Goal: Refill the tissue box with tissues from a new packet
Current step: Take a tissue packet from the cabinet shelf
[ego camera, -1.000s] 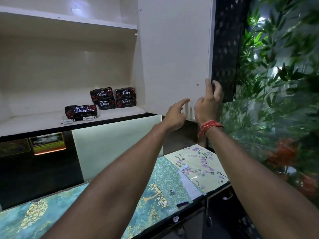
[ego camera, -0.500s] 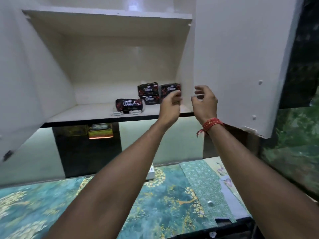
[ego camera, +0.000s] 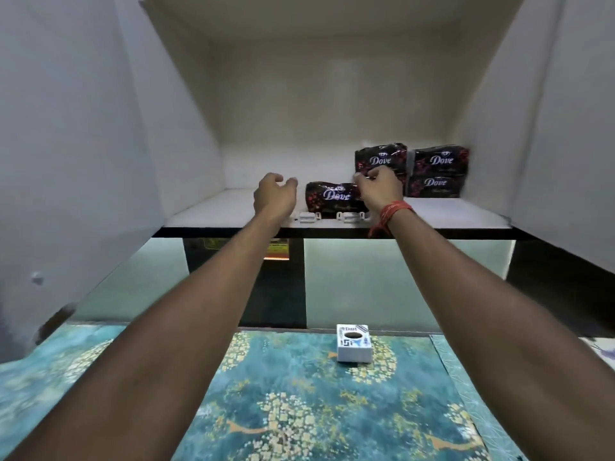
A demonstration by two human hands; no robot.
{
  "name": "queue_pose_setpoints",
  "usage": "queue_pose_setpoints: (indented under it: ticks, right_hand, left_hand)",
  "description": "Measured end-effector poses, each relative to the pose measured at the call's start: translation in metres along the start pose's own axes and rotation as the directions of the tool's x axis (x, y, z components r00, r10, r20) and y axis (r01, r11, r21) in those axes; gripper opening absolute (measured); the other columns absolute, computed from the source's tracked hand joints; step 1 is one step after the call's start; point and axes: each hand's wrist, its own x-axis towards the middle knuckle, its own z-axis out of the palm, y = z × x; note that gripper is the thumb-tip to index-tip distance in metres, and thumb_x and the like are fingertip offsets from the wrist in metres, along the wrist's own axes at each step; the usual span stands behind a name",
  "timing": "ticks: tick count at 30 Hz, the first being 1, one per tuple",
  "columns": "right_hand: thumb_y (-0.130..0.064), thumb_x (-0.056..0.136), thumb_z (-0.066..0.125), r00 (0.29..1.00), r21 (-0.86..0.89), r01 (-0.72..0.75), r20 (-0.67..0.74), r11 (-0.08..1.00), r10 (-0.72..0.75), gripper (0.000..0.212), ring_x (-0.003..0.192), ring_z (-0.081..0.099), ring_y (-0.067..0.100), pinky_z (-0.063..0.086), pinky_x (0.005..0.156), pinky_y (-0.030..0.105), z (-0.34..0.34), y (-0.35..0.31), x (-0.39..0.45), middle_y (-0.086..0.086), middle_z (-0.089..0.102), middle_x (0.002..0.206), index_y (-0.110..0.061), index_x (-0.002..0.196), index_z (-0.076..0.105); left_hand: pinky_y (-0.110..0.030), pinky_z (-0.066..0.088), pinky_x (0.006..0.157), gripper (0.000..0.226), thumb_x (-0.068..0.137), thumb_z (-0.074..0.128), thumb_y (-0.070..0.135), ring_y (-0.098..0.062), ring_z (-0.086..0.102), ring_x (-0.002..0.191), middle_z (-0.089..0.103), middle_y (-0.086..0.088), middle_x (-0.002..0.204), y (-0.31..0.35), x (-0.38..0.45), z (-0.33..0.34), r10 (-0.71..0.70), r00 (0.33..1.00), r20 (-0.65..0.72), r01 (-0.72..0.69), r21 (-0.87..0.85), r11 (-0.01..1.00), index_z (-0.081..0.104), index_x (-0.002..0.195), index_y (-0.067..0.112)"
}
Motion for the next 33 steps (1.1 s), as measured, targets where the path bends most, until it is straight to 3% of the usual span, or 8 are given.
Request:
queue_pose_setpoints:
  ticks: [2, 7, 10, 12, 15, 20, 28, 33]
  right_hand:
    - [-0.039, 0.088, 0.057, 0.996, -0.045, -0.084, -0.020, 0.995, 0.084, 0.033, 0.096, 0.058, 0.027, 0.045, 0.086, 0.035, 0.014, 0.005, 0.024, 0.011, 0.060, 0.101, -0.009, 0.103, 0.061]
    - [-0.037, 0.084, 0.060, 0.975, -0.020, -0.210, 0.073, 0.977, 0.211, 0.045, 0.105, 0.063, 0.032, 0.049, 0.097, 0.039, 0.034, 0.019, 0.057, 0.011, 0.067, 0.112, -0.003, 0.114, 0.063]
    - [-0.036, 0.083, 0.065, 0.981, 0.076, -0.194, 0.032, 0.978, 0.192, 0.028, 0.090, 0.066, 0.028, 0.053, 0.084, 0.037, 0.044, 0.022, 0.069, 0.007, 0.069, 0.091, -0.008, 0.090, 0.068]
    - [-0.033, 0.085, 0.067, 0.991, 0.157, -0.127, -0.025, 0.979, 0.132, 0.023, 0.079, 0.064, 0.023, 0.053, 0.075, 0.034, 0.047, 0.017, 0.068, 0.002, 0.065, 0.076, -0.011, 0.076, 0.065]
    - [-0.031, 0.082, 0.071, 0.993, 0.360, 0.008, -0.114, 0.933, 0.035, 0.021, 0.092, 0.067, 0.019, 0.056, 0.088, 0.041, 0.049, 0.006, 0.053, 0.000, 0.069, 0.097, -0.017, 0.096, 0.065]
    - [-0.014, 0.085, 0.066, 0.965, 0.567, 0.229, -0.236, 0.791, -0.110, 0.024, 0.105, 0.064, 0.020, 0.053, 0.096, 0.035, 0.043, -0.010, -0.006, 0.006, 0.066, 0.110, -0.015, 0.108, 0.059]
    - [0.007, 0.087, 0.058, 0.915, 0.605, 0.379, -0.357, 0.701, -0.187, 0.036, 0.117, 0.057, 0.026, 0.047, 0.103, 0.037, 0.056, 0.030, -0.095, 0.014, 0.059, 0.120, 0.000, 0.121, 0.051]
    - [0.014, 0.084, 0.054, 0.927, 0.638, 0.367, -0.313, 0.677, -0.207, 0.045, 0.118, 0.054, 0.017, 0.044, 0.100, 0.027, 0.065, 0.064, -0.144, 0.011, 0.055, 0.121, 0.003, 0.126, 0.044]
  left_hand:
    - [-0.032, 0.042, 0.077, 0.032, 0.098, 0.048, 0.040, -0.022, 0.057, 0.087, 0.060, -0.006, 0.093, -0.007, 0.025, 0.006, -0.019, 0.996, 0.087, 0.015, 0.050, 0.999, 0.059, 0.096, 0.010]
    - [-0.027, 0.041, 0.056, 0.047, 0.096, 0.047, 0.050, -0.022, 0.059, 0.067, 0.062, -0.010, 0.082, -0.019, 0.059, 0.031, -0.148, 0.938, 0.313, 0.172, -0.053, 0.984, 0.058, 0.100, 0.005]
    - [-0.033, 0.050, 0.070, 0.050, 0.087, 0.048, 0.056, -0.028, 0.065, 0.080, 0.071, -0.011, 0.092, -0.019, 0.072, 0.047, -0.094, 0.946, 0.309, 0.133, -0.107, 0.985, 0.062, 0.096, 0.008]
    - [-0.048, 0.056, 0.089, 0.053, 0.080, 0.051, 0.058, -0.031, 0.070, 0.096, 0.073, -0.013, 0.104, -0.015, 0.076, 0.053, -0.018, 0.962, 0.272, 0.075, -0.199, 0.977, 0.064, 0.103, 0.012]
    - [-0.051, 0.053, 0.097, 0.047, 0.077, 0.059, 0.047, -0.027, 0.067, 0.108, 0.066, -0.008, 0.120, -0.004, 0.068, 0.049, 0.089, 0.981, 0.171, -0.017, -0.380, 0.925, 0.059, 0.116, 0.021]
    - [-0.042, 0.058, 0.087, 0.043, 0.076, 0.062, 0.018, -0.031, 0.066, 0.110, 0.067, -0.016, 0.120, -0.002, 0.022, 0.031, 0.264, 0.963, -0.052, -0.238, -0.622, 0.746, 0.055, 0.118, 0.012]
    - [-0.018, 0.049, 0.085, 0.050, 0.078, 0.050, -0.011, -0.001, 0.063, 0.102, 0.063, -0.001, 0.112, -0.056, -0.051, 0.035, 0.308, 0.910, -0.277, -0.412, -0.662, 0.626, 0.047, 0.126, 0.002]
    - [-0.020, 0.046, 0.092, 0.066, 0.068, 0.051, 0.003, -0.003, 0.059, 0.108, 0.062, 0.005, 0.114, -0.103, -0.088, 0.034, 0.293, 0.892, -0.345, -0.453, -0.676, 0.581, 0.041, 0.133, -0.001]
